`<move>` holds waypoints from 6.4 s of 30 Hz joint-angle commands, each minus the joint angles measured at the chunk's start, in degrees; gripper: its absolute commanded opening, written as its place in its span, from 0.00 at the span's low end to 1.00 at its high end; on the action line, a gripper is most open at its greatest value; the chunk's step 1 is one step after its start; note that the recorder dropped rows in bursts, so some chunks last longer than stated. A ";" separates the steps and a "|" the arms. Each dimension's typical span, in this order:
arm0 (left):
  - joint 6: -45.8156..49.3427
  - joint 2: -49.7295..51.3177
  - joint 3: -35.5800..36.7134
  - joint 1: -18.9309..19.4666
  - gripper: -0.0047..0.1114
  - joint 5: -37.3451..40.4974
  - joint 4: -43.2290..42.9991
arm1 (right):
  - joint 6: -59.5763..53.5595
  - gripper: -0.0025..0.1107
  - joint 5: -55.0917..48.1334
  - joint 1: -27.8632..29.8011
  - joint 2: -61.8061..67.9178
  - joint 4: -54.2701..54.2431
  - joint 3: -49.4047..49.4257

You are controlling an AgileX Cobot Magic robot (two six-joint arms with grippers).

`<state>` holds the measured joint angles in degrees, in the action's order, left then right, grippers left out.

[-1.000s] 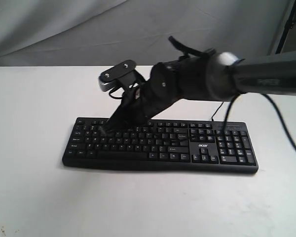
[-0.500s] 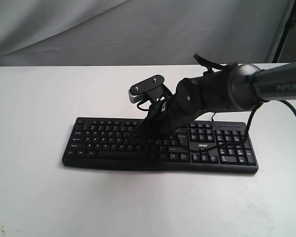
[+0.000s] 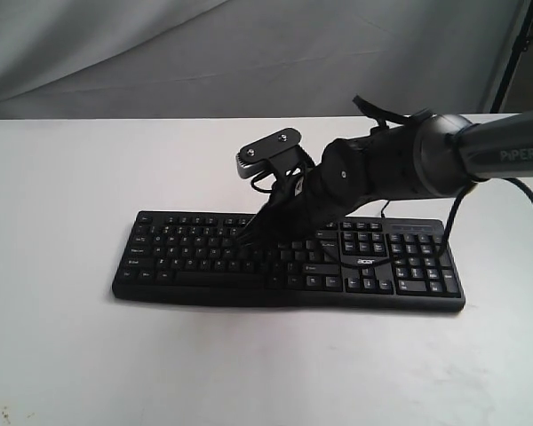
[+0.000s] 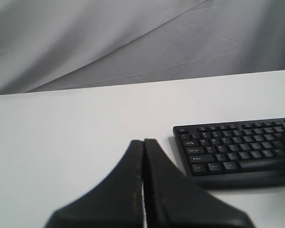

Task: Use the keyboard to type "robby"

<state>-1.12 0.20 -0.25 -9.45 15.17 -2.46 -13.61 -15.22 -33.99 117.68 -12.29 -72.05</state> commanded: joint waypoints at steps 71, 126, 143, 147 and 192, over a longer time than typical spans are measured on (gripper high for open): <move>-0.16 -0.20 0.25 -0.36 0.04 -0.42 -0.27 | -0.50 0.02 -9.55 -8.82 2.99 4.20 -9.82; -0.16 -0.20 0.25 -0.36 0.04 -0.42 -0.27 | -0.21 0.02 -8.35 -8.82 6.02 4.72 -9.72; -0.16 -0.20 0.25 -0.36 0.04 -0.42 -0.27 | -0.11 0.02 -8.87 -8.82 5.88 4.61 -9.72; -0.16 -0.20 0.25 -0.36 0.04 -0.42 -0.27 | -0.11 0.02 -9.20 -8.82 4.64 4.88 -10.08; -0.16 -0.20 0.25 -0.36 0.04 -0.42 -0.27 | 0.55 0.02 -7.67 -4.63 6.73 5.49 -14.68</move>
<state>-1.12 0.20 -0.25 -9.45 15.17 -2.46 -13.34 -23.51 -39.27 124.54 -6.31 -86.32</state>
